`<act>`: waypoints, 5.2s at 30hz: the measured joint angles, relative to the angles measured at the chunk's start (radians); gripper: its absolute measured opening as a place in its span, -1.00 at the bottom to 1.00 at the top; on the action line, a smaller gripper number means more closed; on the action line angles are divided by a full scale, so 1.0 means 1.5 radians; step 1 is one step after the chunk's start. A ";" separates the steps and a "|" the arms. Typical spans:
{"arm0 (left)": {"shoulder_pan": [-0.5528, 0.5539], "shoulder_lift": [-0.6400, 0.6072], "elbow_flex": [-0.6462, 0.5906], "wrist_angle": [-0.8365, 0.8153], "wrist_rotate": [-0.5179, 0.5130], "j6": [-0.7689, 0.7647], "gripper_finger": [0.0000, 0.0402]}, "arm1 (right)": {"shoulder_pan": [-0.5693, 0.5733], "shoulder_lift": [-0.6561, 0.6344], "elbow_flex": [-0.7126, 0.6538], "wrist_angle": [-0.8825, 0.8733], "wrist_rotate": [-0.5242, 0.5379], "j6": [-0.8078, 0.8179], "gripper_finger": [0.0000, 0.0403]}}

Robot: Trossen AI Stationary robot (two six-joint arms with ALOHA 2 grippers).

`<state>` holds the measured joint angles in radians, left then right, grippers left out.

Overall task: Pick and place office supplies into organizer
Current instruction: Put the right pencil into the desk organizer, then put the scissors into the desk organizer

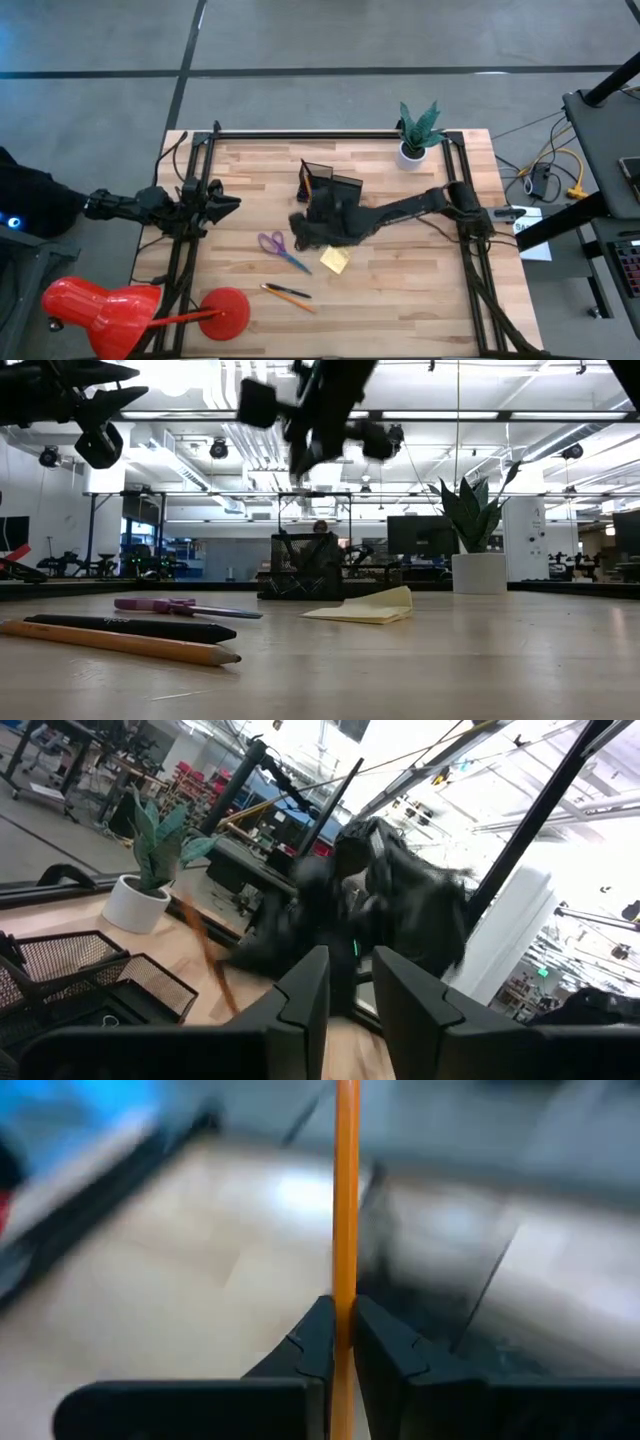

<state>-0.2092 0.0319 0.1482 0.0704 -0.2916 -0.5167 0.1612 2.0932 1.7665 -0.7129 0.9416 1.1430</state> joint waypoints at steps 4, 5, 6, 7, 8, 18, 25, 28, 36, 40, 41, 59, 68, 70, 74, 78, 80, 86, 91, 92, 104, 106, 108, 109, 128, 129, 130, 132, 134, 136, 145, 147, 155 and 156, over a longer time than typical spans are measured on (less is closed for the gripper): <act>0.000 -0.001 0.000 0.000 -0.001 0.001 -0.67 | -0.051 -0.043 0.022 0.027 0.097 -0.157 -0.89; 0.000 -0.001 0.000 0.000 -0.001 0.001 -0.67 | -0.067 -0.053 0.022 0.045 0.095 -0.197 -0.89; 0.000 -0.001 0.000 0.000 -0.001 0.001 -0.67 | -0.083 -0.057 0.019 0.071 0.084 -0.236 -0.89; 0.000 -0.001 0.000 0.000 -0.001 0.004 -0.67 | -0.099 -0.057 0.014 0.106 0.070 -0.276 -0.89; 0.000 -0.001 0.000 0.000 -0.001 0.006 -0.67 | -0.113 -0.056 0.008 0.147 0.056 -0.322 -0.89; 0.000 0.000 -0.001 -0.003 -0.004 0.007 -0.67 | -0.176 -0.005 -0.054 0.582 0.017 -0.695 -0.89; 0.000 0.002 -0.002 -0.006 -0.005 0.022 -0.67 | -0.177 0.013 -0.123 0.619 0.019 -0.650 -0.89; 0.000 0.003 -0.004 -0.007 -0.019 0.022 -0.67 | -0.177 0.013 -0.175 0.704 0.046 -0.642 -0.89; 0.000 0.004 -0.005 -0.007 -0.039 0.022 -0.67 | -0.174 0.013 -0.257 0.784 0.071 -0.626 -0.89; 0.000 0.004 -0.005 -0.009 -0.041 0.022 -0.67 | -0.165 0.013 -0.283 0.783 0.072 -0.617 -0.89; 0.000 0.004 -0.005 -0.011 -0.041 0.021 -0.67 | -0.161 0.013 -0.289 0.784 0.072 -0.618 -0.89; 0.000 0.004 0.000 -0.059 -0.075 -0.035 -0.67 | -0.137 0.013 -0.320 0.674 0.072 -0.648 -0.71; 0.000 0.003 -0.001 -0.059 -0.074 -0.035 -0.67 | -0.084 0.008 -0.308 0.655 0.071 -0.705 -0.48; 0.000 0.003 -0.001 -0.059 -0.074 -0.031 -0.67 | -0.065 0.002 -0.298 0.635 0.068 -0.702 -0.44; 0.000 0.003 -0.002 -0.059 -0.072 -0.030 -0.67 | -0.034 -0.025 -0.264 0.523 -0.082 -0.534 -0.38; 0.000 0.003 -0.005 -0.060 -0.068 -0.030 -0.67 | -0.037 -0.017 -0.225 0.438 -0.359 -0.333 -0.35; 0.000 0.003 -0.005 -0.069 -0.066 -0.030 -0.67 | -0.034 0.005 -0.209 0.435 -0.420 -0.356 -0.33; 0.000 0.003 -0.006 -0.093 0.002 -0.036 -0.67 | -0.007 0.073 -0.113 0.421 -0.521 -0.490 -0.29; -0.001 0.004 -0.005 -0.108 0.072 -0.083 -0.67 | -0.033 0.140 0.000 0.320 -0.501 -0.426 -0.29; -0.001 0.004 -0.005 -0.113 0.081 -0.087 -0.67 | -0.036 0.154 0.026 0.304 -0.500 -0.437 -0.29; -0.001 0.000 0.061 -0.111 0.101 -0.027 -0.67 | -0.017 0.309 0.294 0.080 -0.417 -0.444 -0.22; -0.001 -0.002 0.067 -0.113 0.100 -0.013 -0.67 | -0.015 0.317 0.304 0.079 -0.425 -0.422 -0.22; -0.001 -0.001 0.071 -0.113 0.100 -0.013 -0.67 | -0.015 0.324 0.306 0.076 -0.425 -0.410 -0.22; -0.001 -0.002 0.073 -0.113 0.100 -0.013 -0.67 | -0.016 0.324 0.306 0.075 -0.421 -0.410 -0.22; 0.000 -0.001 0.074 -0.113 0.100 -0.012 -0.67 | -0.010 0.323 0.254 0.102 -0.419 -0.432 -0.28; 0.000 -0.001 0.074 -0.113 0.100 -0.012 -0.67 | -0.010 0.322 0.248 0.107 -0.418 -0.442 -0.29; 0.000 -0.001 0.074 -0.113 0.100 -0.012 -0.67 | -0.010 0.321 0.245 0.105 -0.418 -0.454 -0.30; 0.000 -0.002 0.074 -0.112 0.100 -0.012 -0.67 | -0.009 0.318 0.245 0.092 -0.417 -0.481 -0.33; 0.000 -0.002 0.074 -0.112 0.100 -0.012 -0.67 | -0.008 0.318 0.248 0.070 -0.414 -0.501 -0.36; 0.000 -0.002 0.074 -0.111 0.100 -0.013 -0.67 | -0.009 0.318 0.250 0.038 -0.414 -0.497 -0.39; -0.001 -0.002 0.074 -0.110 0.100 -0.013 -0.67 | -0.022 0.318 0.249 -0.005 -0.446 -0.405 -0.56; -0.001 -0.002 0.074 -0.110 0.100 -0.013 -0.67 | -0.023 0.318 0.248 -0.006 -0.452 -0.402 -0.59; -0.001 -0.002 0.079 -0.110 0.100 -0.013 -0.67 | -0.027 0.317 0.246 -0.005 -0.453 -0.413 -0.62; -0.001 -0.002 0.079 -0.110 0.100 -0.013 -0.67 | -0.028 0.317 0.246 -0.005 -0.452 -0.413 -0.63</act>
<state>-0.2100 0.0296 0.2668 -0.0944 -0.1421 -0.5358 0.1192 2.5693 2.1352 -0.7199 0.2638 0.5236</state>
